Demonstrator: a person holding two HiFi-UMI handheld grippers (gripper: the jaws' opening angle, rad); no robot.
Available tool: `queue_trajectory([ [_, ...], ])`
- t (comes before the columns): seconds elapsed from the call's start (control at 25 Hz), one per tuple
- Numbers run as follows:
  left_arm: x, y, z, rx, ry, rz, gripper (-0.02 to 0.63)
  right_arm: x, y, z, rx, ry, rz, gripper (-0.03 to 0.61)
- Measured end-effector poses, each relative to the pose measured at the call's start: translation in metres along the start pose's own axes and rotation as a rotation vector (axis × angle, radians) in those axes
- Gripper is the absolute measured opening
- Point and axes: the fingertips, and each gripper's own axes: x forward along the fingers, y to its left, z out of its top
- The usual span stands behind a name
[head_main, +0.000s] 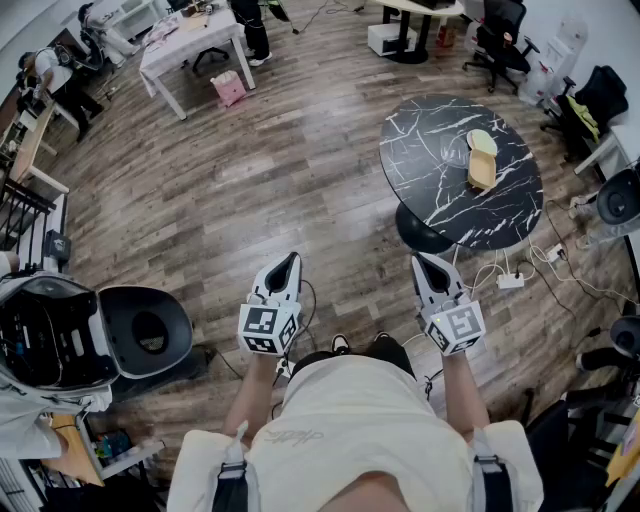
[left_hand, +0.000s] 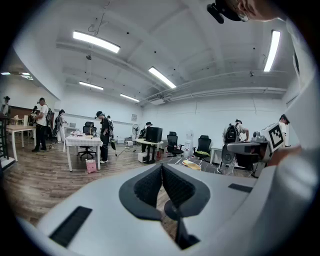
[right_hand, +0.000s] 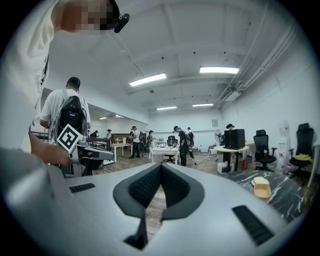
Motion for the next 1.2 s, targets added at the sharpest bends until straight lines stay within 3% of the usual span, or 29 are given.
queue_trajectory([
  [0.16,0.000,0.003,0.004,-0.011,0.004,-0.009,0.020,0.001,0.004,0.008,0.009,-0.035,-0.006,0.006],
  [0.44,0.002,0.005,-0.005,-0.038,0.012,0.004,0.020,0.005,0.006,0.002,0.002,-0.001,0.025,0.006],
  [0.68,0.031,0.025,-0.013,-0.048,0.050,0.042,0.020,0.049,-0.017,-0.012,0.013,0.026,0.072,0.006],
  [0.84,0.076,0.047,-0.008,-0.045,0.073,0.075,0.020,0.095,-0.052,-0.013,0.011,0.026,0.105,0.006],
  [1.2,0.206,0.075,0.035,-0.069,0.048,0.105,0.020,0.194,-0.176,0.004,0.008,-0.008,0.124,0.006],
])
